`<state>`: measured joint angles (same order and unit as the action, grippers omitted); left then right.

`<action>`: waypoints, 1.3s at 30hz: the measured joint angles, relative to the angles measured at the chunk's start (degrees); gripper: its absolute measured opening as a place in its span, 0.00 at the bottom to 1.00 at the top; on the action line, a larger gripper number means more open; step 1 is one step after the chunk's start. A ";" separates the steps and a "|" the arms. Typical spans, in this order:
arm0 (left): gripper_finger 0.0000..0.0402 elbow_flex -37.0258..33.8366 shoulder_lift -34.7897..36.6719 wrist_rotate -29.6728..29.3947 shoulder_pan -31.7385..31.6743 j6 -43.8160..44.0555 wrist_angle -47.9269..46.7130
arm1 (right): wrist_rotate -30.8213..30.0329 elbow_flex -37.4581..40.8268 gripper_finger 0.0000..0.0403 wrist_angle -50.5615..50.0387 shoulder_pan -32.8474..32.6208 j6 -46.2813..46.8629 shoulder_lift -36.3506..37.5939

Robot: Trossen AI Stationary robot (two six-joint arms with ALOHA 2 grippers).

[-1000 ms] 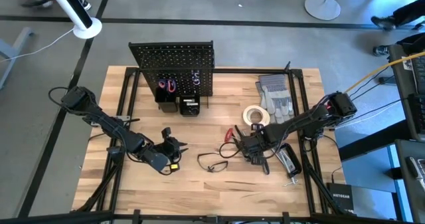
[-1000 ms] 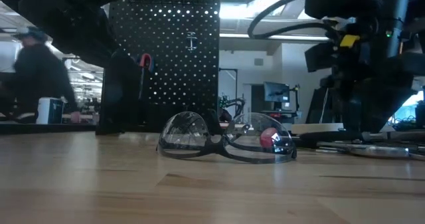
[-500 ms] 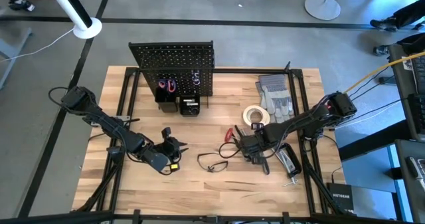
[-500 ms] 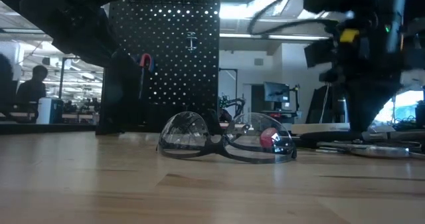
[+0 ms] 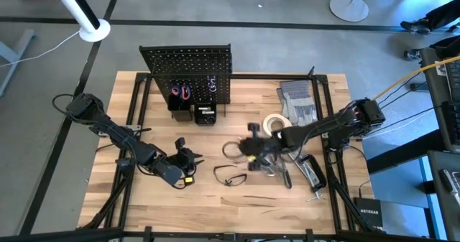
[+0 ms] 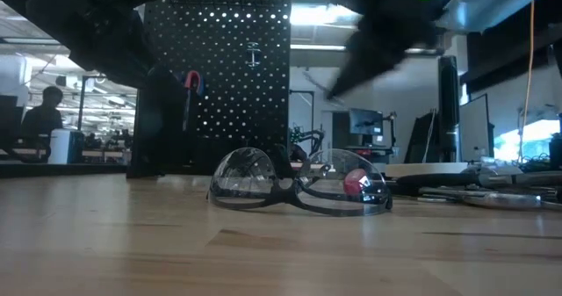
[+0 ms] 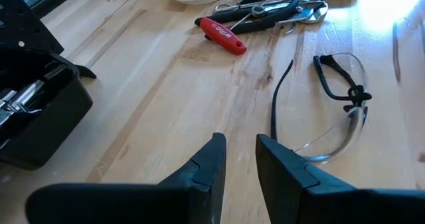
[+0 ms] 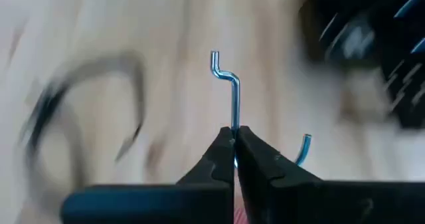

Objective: Hang tools onto peg board
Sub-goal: Put the hook into the right pegboard organizer bin

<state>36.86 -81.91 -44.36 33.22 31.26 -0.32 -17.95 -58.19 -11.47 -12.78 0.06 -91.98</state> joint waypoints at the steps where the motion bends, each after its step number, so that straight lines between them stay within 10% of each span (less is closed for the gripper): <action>1: 0.18 0.00 0.00 0.00 0.01 0.05 0.04 | -0.05 0.48 0.01 4.31 1.03 -1.52 0.00; 17: 0.18 -0.02 0.00 0.02 0.01 -0.10 0.99 | 4.71 1.57 0.02 52.68 16.05 -9.45 -15.74; 39: 0.18 -0.02 0.00 0.02 -0.01 -0.37 0.92 | 8.04 -6.45 0.02 47.67 19.72 -6.35 -27.34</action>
<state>36.84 -81.91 -44.34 33.21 30.89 0.61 -9.91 -64.64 36.19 6.94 -6.28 -119.33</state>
